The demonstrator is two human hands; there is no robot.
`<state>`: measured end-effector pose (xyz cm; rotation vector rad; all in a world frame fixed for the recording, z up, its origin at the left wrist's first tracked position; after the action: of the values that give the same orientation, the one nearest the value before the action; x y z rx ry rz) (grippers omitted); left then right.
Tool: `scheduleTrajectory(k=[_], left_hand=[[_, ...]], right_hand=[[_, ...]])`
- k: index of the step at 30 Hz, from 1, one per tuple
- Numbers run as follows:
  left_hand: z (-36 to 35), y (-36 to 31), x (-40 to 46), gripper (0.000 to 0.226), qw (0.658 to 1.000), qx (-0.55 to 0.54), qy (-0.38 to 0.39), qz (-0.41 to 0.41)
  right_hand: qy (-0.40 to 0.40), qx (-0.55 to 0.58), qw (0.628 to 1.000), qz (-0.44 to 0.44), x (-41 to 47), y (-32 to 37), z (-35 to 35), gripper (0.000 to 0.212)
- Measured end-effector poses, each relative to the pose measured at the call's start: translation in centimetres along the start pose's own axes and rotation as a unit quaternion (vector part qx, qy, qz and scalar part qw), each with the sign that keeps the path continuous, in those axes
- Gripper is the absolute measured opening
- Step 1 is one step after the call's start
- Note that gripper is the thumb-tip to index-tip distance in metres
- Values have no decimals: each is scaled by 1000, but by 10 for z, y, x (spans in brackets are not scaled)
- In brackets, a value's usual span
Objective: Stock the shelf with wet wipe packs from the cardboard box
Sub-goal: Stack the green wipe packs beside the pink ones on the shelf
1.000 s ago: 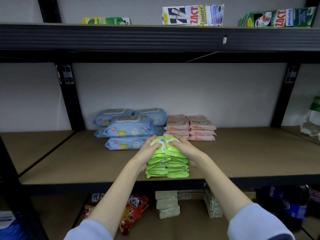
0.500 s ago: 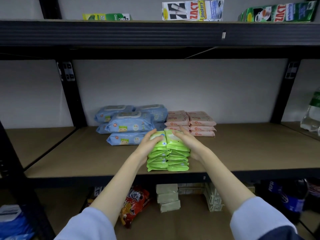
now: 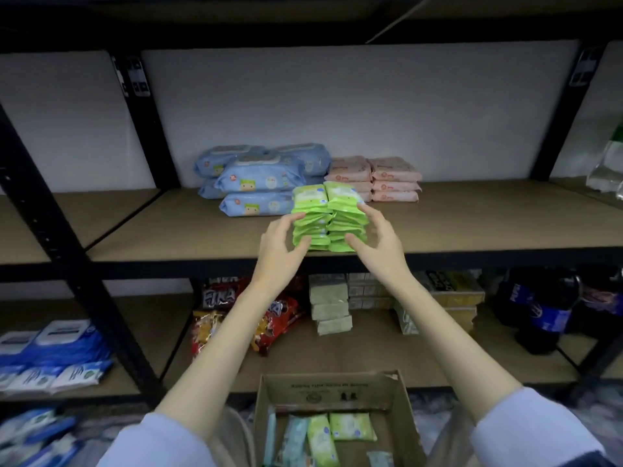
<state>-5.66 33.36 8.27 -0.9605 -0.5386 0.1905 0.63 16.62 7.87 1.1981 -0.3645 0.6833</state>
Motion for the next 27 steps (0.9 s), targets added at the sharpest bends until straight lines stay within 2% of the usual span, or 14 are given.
scheduleTrajectory(k=[4,8,12,14,18,21,27], left_hand=[[-25,42,-57,33,996,55,57,31],[-62,104,-100,29,973,103,170,120],[-96,162,-138,28,930,149,272,196],[-108,190,-158,29,908,154,308,238],[-126,244,-180,28,869,184,335,314],[-140,267,-181,29,857,185,332,349],[-176,324,-194,28,824,174,352,409]], right_hand=[[54,-49,997,-19,-64,-19,-18,48],[159,-53,978,-124,-126,-68,-47,37],[295,-59,928,-220,-187,-120,-73,33],[331,-71,901,-271,-215,-149,-78,34],[340,-76,860,-372,-260,-203,-75,31],[347,-93,831,-425,-280,-233,-74,27],[320,-98,814,-475,-300,-285,-87,26]])
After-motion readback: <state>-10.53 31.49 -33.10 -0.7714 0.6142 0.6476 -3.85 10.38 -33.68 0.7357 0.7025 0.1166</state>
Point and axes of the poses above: each hand's wrist, its own x-axis towards the middle knuckle, its own z-axis out of the back of the hand, y = z × x, the point moved 7 cm from there along x, towards the middle knuckle, and after that the axes turned 11 degrees about z, right-handed, at the moved point
